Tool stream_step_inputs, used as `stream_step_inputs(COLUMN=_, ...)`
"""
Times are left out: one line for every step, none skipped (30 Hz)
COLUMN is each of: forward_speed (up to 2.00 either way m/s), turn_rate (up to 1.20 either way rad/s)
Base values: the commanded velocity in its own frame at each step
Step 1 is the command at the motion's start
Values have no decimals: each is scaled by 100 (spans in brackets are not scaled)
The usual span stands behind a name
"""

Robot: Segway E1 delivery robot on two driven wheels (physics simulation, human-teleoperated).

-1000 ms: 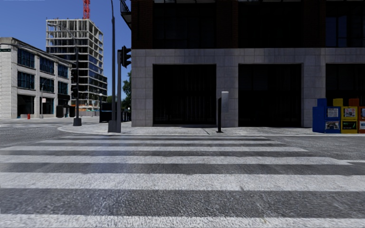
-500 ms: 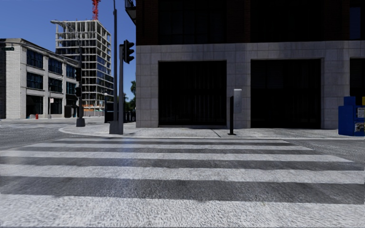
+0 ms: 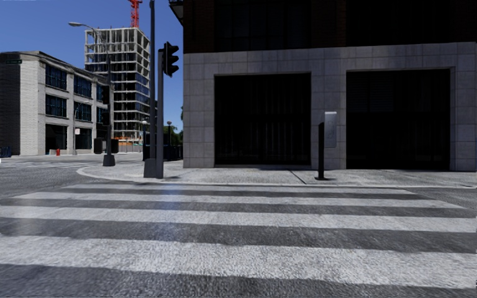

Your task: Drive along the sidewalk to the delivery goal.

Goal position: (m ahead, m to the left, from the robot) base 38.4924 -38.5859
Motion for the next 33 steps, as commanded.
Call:
stream_step_inputs(forward_speed=143, turn_rate=22)
stream_step_inputs(forward_speed=143, turn_rate=22)
stream_step_inputs(forward_speed=143, turn_rate=22)
stream_step_inputs(forward_speed=143, turn_rate=22)
stream_step_inputs(forward_speed=143, turn_rate=22)
stream_step_inputs(forward_speed=143, turn_rate=22)
stream_step_inputs(forward_speed=143, turn_rate=22)
stream_step_inputs(forward_speed=143, turn_rate=22)
stream_step_inputs(forward_speed=143, turn_rate=22)
stream_step_inputs(forward_speed=143, turn_rate=22)
stream_step_inputs(forward_speed=143, turn_rate=22)
stream_step_inputs(forward_speed=143, turn_rate=22)
stream_step_inputs(forward_speed=143, turn_rate=22)
stream_step_inputs(forward_speed=143, turn_rate=22)
stream_step_inputs(forward_speed=143, turn_rate=22)
stream_step_inputs(forward_speed=143, turn_rate=22)
stream_step_inputs(forward_speed=143, turn_rate=22)
stream_step_inputs(forward_speed=143, turn_rate=22)
stream_step_inputs(forward_speed=143, turn_rate=22)
stream_step_inputs(forward_speed=143, turn_rate=22)
stream_step_inputs(forward_speed=143, turn_rate=22)
stream_step_inputs(forward_speed=143, turn_rate=22)
stream_step_inputs(forward_speed=143, turn_rate=22)
stream_step_inputs(forward_speed=143, turn_rate=22)
stream_step_inputs(forward_speed=143, turn_rate=22)
stream_step_inputs(forward_speed=143, turn_rate=21)
stream_step_inputs(forward_speed=143, turn_rate=20)
stream_step_inputs(forward_speed=143, turn_rate=20)
stream_step_inputs(forward_speed=143, turn_rate=19)
stream_step_inputs(forward_speed=143, turn_rate=19)
stream_step_inputs(forward_speed=143, turn_rate=19)
stream_step_inputs(forward_speed=143, turn_rate=19)
stream_step_inputs(forward_speed=143, turn_rate=17)
